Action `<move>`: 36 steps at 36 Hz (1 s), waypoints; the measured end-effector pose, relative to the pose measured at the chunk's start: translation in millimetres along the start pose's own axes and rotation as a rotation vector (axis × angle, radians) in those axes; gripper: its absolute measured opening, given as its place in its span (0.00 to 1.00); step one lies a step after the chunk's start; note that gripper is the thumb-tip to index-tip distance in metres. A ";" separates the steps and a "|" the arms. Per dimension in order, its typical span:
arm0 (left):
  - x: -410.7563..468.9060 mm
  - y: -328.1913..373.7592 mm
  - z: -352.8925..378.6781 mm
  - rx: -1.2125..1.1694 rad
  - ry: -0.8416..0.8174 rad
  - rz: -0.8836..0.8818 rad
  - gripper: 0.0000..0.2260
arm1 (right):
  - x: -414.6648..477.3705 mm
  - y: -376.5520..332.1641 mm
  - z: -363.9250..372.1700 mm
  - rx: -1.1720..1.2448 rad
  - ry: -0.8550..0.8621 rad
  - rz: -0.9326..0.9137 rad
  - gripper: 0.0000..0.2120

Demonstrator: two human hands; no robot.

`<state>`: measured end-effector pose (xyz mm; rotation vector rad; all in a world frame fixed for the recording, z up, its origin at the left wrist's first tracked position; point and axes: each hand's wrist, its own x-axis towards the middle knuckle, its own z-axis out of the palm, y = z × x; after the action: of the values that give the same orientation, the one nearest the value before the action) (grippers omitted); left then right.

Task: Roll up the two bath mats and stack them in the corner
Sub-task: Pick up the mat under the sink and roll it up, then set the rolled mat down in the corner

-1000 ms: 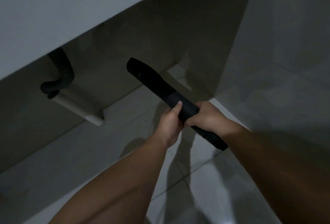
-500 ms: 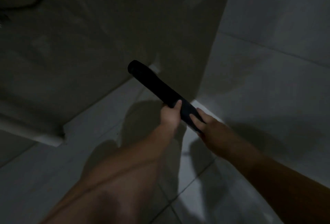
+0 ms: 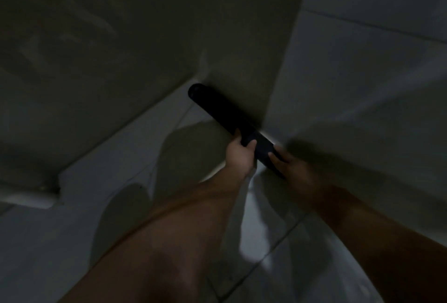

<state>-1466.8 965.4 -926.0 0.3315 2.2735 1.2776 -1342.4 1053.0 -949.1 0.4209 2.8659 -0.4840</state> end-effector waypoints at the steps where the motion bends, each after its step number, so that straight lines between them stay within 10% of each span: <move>1: 0.0 -2.8 2.4 0.015 -0.011 0.019 0.26 | 0.5 -0.9 1.5 0.003 -0.011 0.005 0.30; 20: 42.3 -35.3 13.3 0.083 -0.232 0.082 0.20 | 30.9 1.7 11.9 -0.470 0.022 -0.084 0.31; 23: 14.8 -14.3 1.1 0.499 -0.222 0.236 0.24 | 24.3 -1.4 3.2 -0.338 -0.069 -0.043 0.35; 36: -30.4 -2.4 -22.7 0.989 -0.265 0.564 0.26 | -37.2 -24.4 -37.4 -0.189 0.053 0.032 0.26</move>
<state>-1453.4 934.2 -908.9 1.4538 2.4729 0.1559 -1320.7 1034.9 -898.4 0.4516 2.9159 -0.1957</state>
